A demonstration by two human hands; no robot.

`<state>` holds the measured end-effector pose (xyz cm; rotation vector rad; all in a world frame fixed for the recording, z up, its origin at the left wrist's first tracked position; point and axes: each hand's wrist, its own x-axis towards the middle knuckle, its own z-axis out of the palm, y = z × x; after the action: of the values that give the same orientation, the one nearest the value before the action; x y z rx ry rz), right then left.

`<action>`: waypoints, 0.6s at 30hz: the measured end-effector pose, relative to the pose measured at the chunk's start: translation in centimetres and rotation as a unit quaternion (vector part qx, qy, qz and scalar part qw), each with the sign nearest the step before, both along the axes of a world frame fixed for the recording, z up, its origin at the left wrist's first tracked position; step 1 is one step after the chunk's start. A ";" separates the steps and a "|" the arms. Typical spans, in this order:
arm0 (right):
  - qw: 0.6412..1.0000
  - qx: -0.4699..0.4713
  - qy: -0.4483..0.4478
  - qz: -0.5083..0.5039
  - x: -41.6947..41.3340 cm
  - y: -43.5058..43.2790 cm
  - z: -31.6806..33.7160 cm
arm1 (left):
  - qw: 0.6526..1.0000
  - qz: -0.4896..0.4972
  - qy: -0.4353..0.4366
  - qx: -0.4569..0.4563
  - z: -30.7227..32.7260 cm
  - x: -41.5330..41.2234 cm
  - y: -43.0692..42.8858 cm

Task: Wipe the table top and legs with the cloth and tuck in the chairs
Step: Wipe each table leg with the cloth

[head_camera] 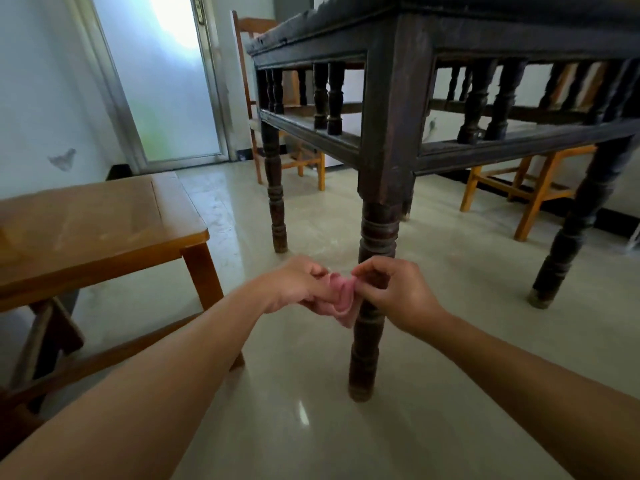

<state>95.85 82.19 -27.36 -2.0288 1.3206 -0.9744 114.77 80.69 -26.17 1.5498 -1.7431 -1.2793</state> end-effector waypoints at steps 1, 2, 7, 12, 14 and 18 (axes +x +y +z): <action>0.999 -0.024 0.025 -0.001 -0.5 -0.3 1.4 | 0.996 0.023 -0.065 -0.054 0.5 0.2 -0.4; 0.998 -0.051 0.039 -0.012 -1.1 -0.5 2.8 | 0.985 0.064 -0.110 -0.116 0.8 0.3 -1.0; 0.986 -0.115 -0.032 -0.119 -4.0 -2.7 6.6 | 0.894 0.315 0.002 -0.318 2.5 -2.2 -2.9; 0.977 -0.085 -0.105 -0.164 -4.0 -3.8 5.1 | 0.931 0.153 0.026 -0.331 -0.6 -7.8 -0.3; 0.981 -0.073 -0.098 -0.152 -3.5 -3.9 4.3 | 0.952 0.021 -0.057 -0.300 -3.0 -8.1 0.5; 0.981 -0.051 -0.099 -0.158 -3.2 -4.4 3.8 | 0.954 0.140 -0.080 -0.253 -2.6 -6.5 0.7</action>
<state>92.62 77.79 -23.60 -1.7688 1.5367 -1.3736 108.26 81.34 -28.76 1.5440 -1.6943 -0.5229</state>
